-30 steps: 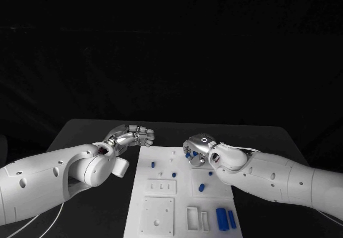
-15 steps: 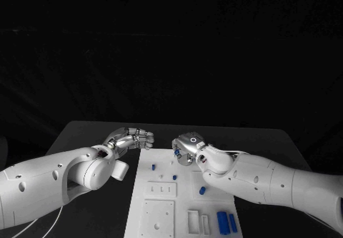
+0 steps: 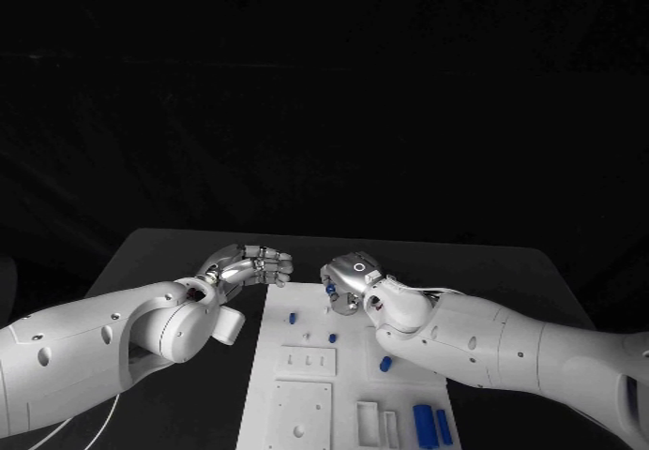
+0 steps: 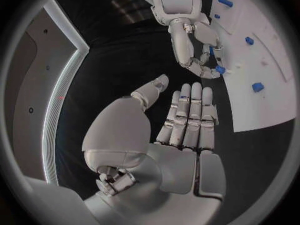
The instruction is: Assemble the parts on the task board
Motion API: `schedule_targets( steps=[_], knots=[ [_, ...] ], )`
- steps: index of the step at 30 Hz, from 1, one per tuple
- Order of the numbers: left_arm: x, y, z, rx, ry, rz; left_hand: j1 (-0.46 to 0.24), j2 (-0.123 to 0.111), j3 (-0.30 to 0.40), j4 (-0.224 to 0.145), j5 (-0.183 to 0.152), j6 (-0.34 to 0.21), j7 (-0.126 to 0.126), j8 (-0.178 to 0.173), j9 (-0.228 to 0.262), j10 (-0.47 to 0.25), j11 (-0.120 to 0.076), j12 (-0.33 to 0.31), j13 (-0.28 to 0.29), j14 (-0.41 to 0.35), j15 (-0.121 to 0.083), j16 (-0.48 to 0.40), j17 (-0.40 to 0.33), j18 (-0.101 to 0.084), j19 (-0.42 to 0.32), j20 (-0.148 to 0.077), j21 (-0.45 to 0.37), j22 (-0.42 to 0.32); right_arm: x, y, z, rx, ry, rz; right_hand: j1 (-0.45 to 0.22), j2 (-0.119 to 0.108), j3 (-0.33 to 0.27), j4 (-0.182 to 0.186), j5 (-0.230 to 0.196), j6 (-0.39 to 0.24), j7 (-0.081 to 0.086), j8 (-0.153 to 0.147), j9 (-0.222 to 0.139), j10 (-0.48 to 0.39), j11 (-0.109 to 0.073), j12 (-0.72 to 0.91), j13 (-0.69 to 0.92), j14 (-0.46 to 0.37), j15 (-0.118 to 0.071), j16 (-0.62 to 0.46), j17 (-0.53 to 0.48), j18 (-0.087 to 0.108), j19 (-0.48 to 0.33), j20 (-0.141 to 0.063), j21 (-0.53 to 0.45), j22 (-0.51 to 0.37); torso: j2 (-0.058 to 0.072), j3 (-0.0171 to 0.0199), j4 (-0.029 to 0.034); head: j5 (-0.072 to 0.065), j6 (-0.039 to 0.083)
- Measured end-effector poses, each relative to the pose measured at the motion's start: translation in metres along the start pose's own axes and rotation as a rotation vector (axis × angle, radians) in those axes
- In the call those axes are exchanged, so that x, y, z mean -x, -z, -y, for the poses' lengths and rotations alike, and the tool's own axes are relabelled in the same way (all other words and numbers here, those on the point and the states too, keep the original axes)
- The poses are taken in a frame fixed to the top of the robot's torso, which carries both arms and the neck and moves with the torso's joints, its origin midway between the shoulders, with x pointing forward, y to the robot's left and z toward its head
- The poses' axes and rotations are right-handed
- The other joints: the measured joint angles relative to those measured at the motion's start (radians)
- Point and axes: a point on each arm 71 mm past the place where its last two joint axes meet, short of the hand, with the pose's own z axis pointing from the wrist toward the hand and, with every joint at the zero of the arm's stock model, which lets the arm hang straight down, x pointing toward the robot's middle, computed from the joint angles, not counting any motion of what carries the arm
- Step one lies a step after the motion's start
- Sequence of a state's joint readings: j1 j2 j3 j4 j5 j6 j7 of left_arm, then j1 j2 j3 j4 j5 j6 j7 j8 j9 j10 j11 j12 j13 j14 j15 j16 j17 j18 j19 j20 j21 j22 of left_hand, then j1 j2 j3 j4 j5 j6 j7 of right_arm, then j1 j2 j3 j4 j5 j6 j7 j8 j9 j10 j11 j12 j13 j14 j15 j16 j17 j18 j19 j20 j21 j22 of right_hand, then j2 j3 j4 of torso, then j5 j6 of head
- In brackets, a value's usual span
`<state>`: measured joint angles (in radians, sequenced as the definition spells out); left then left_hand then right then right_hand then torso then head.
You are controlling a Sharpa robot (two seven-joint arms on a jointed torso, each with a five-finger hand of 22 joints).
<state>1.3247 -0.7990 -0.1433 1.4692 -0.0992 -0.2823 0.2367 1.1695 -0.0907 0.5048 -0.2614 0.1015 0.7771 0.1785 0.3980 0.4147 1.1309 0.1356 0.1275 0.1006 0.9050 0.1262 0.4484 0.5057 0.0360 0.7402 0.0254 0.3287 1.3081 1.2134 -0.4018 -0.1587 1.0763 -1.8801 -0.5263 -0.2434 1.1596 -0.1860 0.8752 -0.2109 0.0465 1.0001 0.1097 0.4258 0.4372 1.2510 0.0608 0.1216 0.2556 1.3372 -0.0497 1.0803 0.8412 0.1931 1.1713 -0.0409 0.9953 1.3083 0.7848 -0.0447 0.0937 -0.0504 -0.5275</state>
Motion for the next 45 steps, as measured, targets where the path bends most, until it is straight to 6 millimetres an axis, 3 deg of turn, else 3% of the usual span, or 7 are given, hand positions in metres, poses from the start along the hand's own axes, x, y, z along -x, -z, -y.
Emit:
schedule_targets(
  steps=[17, 45],
  knots=[
    [0.0, 0.0, 0.0, 0.0, 0.0, 0.0, 0.0, 0.0, 0.002, -0.002, 0.0, 0.0, 0.0, -0.004, -0.001, 0.003, 0.003, -0.005, 0.0, 0.0, 0.0, 0.0, 0.001, 0.0, 0.0, 0.0, 0.0, 0.0, -0.005, 0.0, 0.003, -0.005, 0.019, -0.022, -0.004, -0.004, 0.003, 0.003, 0.0, -0.001, 0.0, -0.003, 0.0, 0.0, 0.0, 0.0, 0.003, -0.002, -0.004, 0.0, -0.002, 0.0, -0.003, 0.0, 0.0, 0.0, 0.002, -0.001, -0.0018, 0.013, -0.005],
    [0.0, -0.001, 0.0, 0.001, 0.001, -0.002, -0.008, 0.0, 0.005, -0.005, 0.0, 0.0, 0.0, -0.004, -0.002, 0.003, 0.003, -0.005, -0.001, 0.0, 0.0, 0.0, 0.001, -0.001, 0.0, 0.0, 0.0, -0.001, -0.011, -0.003, -0.001, -0.005, 0.029, -0.043, -0.007, -0.014, 0.005, 0.006, 0.0, 0.0, 0.004, -0.005, 0.002, 0.003, -0.003, -0.004, 0.007, -0.004, -0.004, 0.0, -0.006, 0.0, -0.005, 0.002, 0.0, 0.0, 0.005, -0.0022, -0.0031, 0.017, -0.011]
  ],
)
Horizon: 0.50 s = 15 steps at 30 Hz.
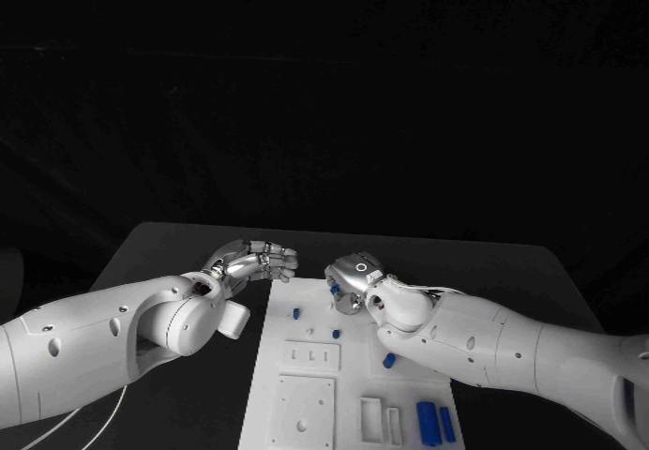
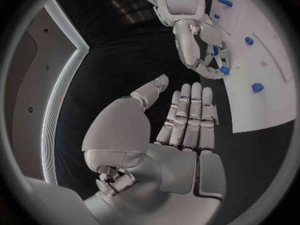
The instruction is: Assemble the parts on the task board
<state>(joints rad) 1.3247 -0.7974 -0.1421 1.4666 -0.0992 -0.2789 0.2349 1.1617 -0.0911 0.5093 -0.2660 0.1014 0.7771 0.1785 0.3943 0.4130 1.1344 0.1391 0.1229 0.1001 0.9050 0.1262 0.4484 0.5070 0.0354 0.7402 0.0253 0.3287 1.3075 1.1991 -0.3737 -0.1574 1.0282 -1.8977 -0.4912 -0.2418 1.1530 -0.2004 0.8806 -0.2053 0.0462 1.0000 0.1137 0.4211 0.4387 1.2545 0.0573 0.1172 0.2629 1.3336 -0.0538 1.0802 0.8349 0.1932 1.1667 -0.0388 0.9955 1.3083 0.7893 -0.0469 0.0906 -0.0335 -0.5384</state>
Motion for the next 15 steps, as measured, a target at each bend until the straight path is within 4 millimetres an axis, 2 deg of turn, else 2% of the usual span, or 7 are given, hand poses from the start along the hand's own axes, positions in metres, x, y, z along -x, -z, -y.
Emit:
schedule_targets(
  steps=[4, 9, 13, 15],
  knots=[
    [-0.0001, 0.0, 0.0001, 0.0, 0.0, -0.001, 0.0, 0.0, 0.0, 0.0, 0.0, 0.0, 0.0, 0.0, 0.0, 0.0, 0.0, 0.0, 0.0, 0.0, 0.0, 0.0, 0.001, 0.0, 0.0, 0.0, 0.0, 0.0, -0.0018, -0.0008, 0.0, -0.004, -0.001, -0.004, 0.0, 0.0, 0.007, 0.001, -0.001, 0.0, 0.0, 0.0, 0.0, 0.0, 0.0, -0.006, 0.006, -0.005, 0.002, 0.0, -0.005, 0.0, 0.0, 0.0, 0.0, 0.0, 0.001, -0.0002, 0.0, 0.0, 0.0],
    [-0.0001, 0.0, 0.0002, 0.0, 0.001, -0.001, 0.0, 0.0, 0.0, 0.0, 0.0, 0.0, 0.0, 0.0, 0.0, 0.0, 0.0, 0.0, 0.0, 0.0, 0.0, 0.0, 0.001, 0.0, 0.0, 0.0, 0.0, 0.0, -0.0035, -0.0013, 0.0017, -0.013, -0.008, -0.01, -0.004, -0.028, 0.007, 0.013, -0.001, -0.034, 0.017, -0.025, 0.002, 0.001, -0.001, -0.034, 0.006, -0.016, 0.009, -0.002, -0.015, 0.0, -0.002, 0.002, -0.005, 0.0, 0.001, -0.0002, -0.0001, 0.0, -0.001],
    [0.0, 0.0, 0.0003, 0.001, 0.001, -0.002, 0.0, 0.0, 0.0, 0.0, 0.0, 0.0, 0.0, 0.0, 0.0, 0.0, 0.0, 0.0, 0.0, 0.0, 0.0, 0.0, 0.001, 0.0, 0.0, 0.0, 0.0, 0.0, -0.0058, -0.0007, 0.0046, -0.024, -0.015, -0.019, -0.01, -0.055, -0.009, 0.031, 0.0, -0.063, 0.032, -0.042, -0.007, -0.025, 0.024, -0.048, -0.002, -0.025, 0.012, -0.006, -0.02, -0.001, -0.006, 0.005, -0.006, 0.0, 0.001, -0.0009, -0.0001, -0.001, -0.003],
    [0.0001, 0.0, 0.0002, 0.001, 0.001, -0.002, 0.0, 0.0, 0.0, 0.0, 0.0, 0.0, 0.0, 0.0, 0.0, 0.0, 0.0, 0.0, 0.0, 0.0, 0.0, 0.0, 0.001, 0.0, 0.0, 0.0, 0.0, 0.0, -0.0064, -0.0004, 0.006, -0.031, -0.021, -0.022, -0.015, -0.065, -0.017, 0.039, 0.0, -0.077, 0.038, -0.048, -0.009, -0.045, 0.03, -0.052, -0.006, -0.022, 0.02, -0.007, -0.023, -0.001, -0.006, 0.005, -0.011, 0.0, 0.001, -0.0012, -0.0001, -0.002, -0.003]
  ],
)
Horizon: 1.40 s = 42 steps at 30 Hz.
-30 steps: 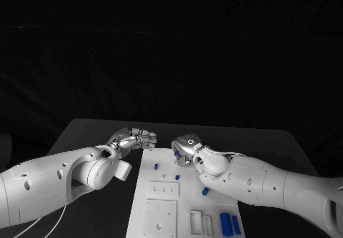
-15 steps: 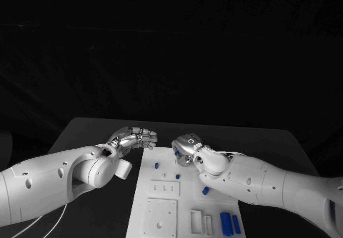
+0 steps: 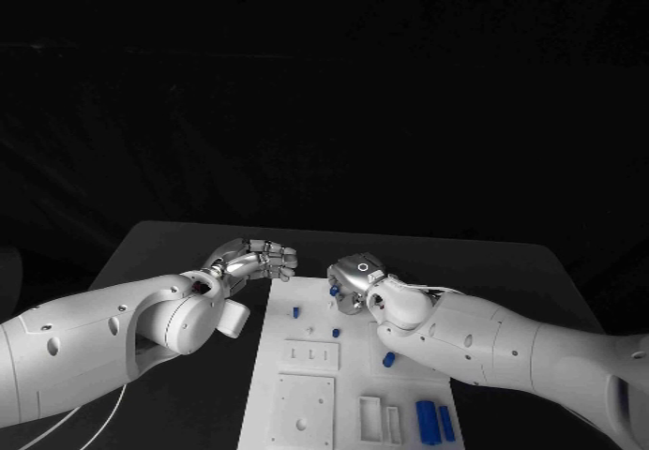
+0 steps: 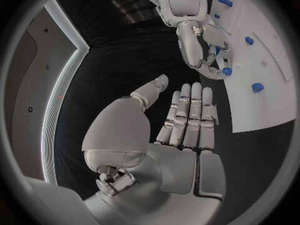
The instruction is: Assemble the parts on the task board
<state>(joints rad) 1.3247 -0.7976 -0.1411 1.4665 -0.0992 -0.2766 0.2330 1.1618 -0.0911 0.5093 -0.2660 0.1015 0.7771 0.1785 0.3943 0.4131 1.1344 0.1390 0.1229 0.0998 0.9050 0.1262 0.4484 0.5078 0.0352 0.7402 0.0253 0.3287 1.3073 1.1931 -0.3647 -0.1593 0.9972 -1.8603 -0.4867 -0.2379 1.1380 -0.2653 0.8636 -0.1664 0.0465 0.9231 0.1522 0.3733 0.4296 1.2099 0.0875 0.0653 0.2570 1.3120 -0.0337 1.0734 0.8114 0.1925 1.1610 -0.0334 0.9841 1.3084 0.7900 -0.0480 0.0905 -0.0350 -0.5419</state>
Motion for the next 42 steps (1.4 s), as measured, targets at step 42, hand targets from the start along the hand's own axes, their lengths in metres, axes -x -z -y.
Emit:
schedule_targets(
  steps=[42],
  knots=[
    [0.021, -0.002, -0.003, 0.009, -0.012, 0.042, 0.0, 0.0, 0.006, -0.006, 0.0, 0.0, 0.0, 0.0, -0.001, 0.0, 0.0, -0.008, -0.001, 0.0, 0.0, -0.004, 0.002, -0.005, 0.0, 0.0, 0.0, 0.0, 0.04, 0.06, 0.117, -0.178, -0.296, -0.082, -0.044, -0.002, -0.225, -0.032, 0.097, -0.083, -0.002, -0.071, -0.022, -0.059, -0.048, 1.116, 0.944, -0.012, -0.039, 0.202, 0.136, 0.005, 0.048, -0.038, 0.082, 0.0, -0.02, 0.0163, -0.0453, 0.007, 0.027]
  ],
)
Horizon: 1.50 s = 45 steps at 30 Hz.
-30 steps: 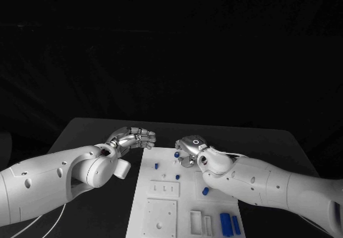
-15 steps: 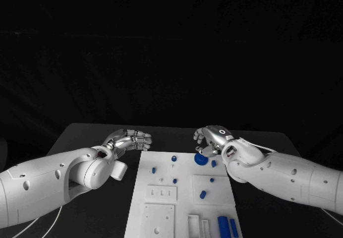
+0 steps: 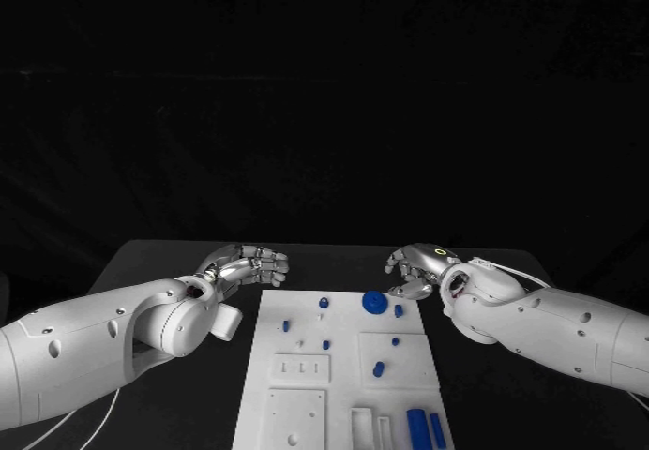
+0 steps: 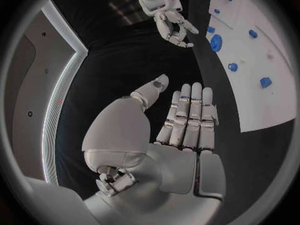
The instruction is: Assemble the parts on the task board
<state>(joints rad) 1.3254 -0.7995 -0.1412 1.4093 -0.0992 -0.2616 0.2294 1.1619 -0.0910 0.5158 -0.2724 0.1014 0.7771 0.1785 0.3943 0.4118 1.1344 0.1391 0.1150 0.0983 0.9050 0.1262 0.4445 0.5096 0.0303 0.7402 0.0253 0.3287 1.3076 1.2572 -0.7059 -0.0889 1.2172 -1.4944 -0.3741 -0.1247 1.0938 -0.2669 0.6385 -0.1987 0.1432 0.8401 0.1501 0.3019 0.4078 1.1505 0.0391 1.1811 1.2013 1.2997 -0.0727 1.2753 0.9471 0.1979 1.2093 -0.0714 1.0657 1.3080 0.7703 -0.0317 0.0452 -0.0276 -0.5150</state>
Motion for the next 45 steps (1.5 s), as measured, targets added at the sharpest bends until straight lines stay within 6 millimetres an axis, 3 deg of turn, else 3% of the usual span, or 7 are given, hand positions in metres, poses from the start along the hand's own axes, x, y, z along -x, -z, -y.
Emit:
schedule_targets(
  steps=[7, 17, 25, 45],
  knots=[
    [-0.001, -0.001, 0.0, 0.0, 0.001, -0.006, 0.0, 0.0, 0.0, 0.0, 0.0, 0.0, 0.0, 0.0, 0.0, 0.0, 0.0, 0.0, 0.0, 0.0, 0.0, 0.0, 0.0, 0.0, 0.0, 0.0, 0.0, 0.0, -0.018, -0.004, -0.014, 0.023, 0.016, -0.054, -0.004, -0.004, -0.004, 0.004, -0.012, -0.011, 0.007, -0.007, -0.004, -0.002, 0.002, 0.029, 0.03, -0.003, 0.003, 0.001, 0.016, -0.021, -0.009, -0.009, 0.021, 0.0, 0.0, 0.0006, 0.0006, -0.003, -0.009],
    [0.001, 0.0, 0.0, 0.001, 0.0, -0.006, 0.0, 0.0, 0.0, 0.0, 0.0, 0.0, 0.0, 0.0, 0.0, 0.0, 0.0, 0.0, 0.0, 0.0, 0.0, 0.0, 0.0, 0.0, 0.0, 0.0, 0.004, 0.0, -0.032, -0.009, -0.014, 0.015, 0.061, -0.072, -0.009, 0.001, -0.007, 0.007, -0.013, -0.028, 0.01, -0.015, -0.007, -0.003, 0.004, 0.03, 0.035, -0.004, 0.004, 0.005, 0.022, -0.021, -0.009, -0.009, 0.032, 0.0, 0.004, 0.0032, 0.0058, 0.0, -0.022],
    [0.001, 0.0, 0.0, 0.0, 0.0, -0.009, 0.0, 0.0, 0.0, 0.0, 0.0, 0.0, 0.0, -0.004, -0.001, 0.0, 0.0, -0.004, -0.001, 0.0, 0.0, 0.0, 0.001, 0.0, 0.0, 0.0, 0.004, 0.0, -0.033, -0.012, -0.015, 0.011, 0.081, -0.063, -0.009, 0.001, 0.0, 0.014, -0.023, -0.045, 0.012, -0.027, -0.011, -0.004, 0.004, 0.03, 0.035, -0.007, 0.007, 0.005, 0.028, -0.021, -0.013, -0.012, 0.04, 0.0, 0.009, 0.005, 0.0085, 0.001, -0.027],
    [-0.001, -0.001, 0.0, 0.0, -0.001, -0.017, 0.0, 0.0, 0.0, 0.0, 0.0, 0.0, 0.0, -0.004, -0.001, 0.0, 0.0, -0.004, -0.001, 0.0, 0.0, 0.0, 0.0, 0.0, 0.0, 0.0, 0.004, 0.0, -0.042, -0.017, -0.013, -0.003, 0.099, -0.078, -0.002, 0.008, 0.034, 0.037, -0.05, -0.049, 0.009, -0.027, -0.01, -0.004, 0.003, 0.03, 0.033, -0.007, 0.007, 0.005, 0.036, -0.022, -0.02, -0.012, 0.05, 0.0, 0.01, 0.006, 0.0081, 0.007, -0.034]
  ],
)
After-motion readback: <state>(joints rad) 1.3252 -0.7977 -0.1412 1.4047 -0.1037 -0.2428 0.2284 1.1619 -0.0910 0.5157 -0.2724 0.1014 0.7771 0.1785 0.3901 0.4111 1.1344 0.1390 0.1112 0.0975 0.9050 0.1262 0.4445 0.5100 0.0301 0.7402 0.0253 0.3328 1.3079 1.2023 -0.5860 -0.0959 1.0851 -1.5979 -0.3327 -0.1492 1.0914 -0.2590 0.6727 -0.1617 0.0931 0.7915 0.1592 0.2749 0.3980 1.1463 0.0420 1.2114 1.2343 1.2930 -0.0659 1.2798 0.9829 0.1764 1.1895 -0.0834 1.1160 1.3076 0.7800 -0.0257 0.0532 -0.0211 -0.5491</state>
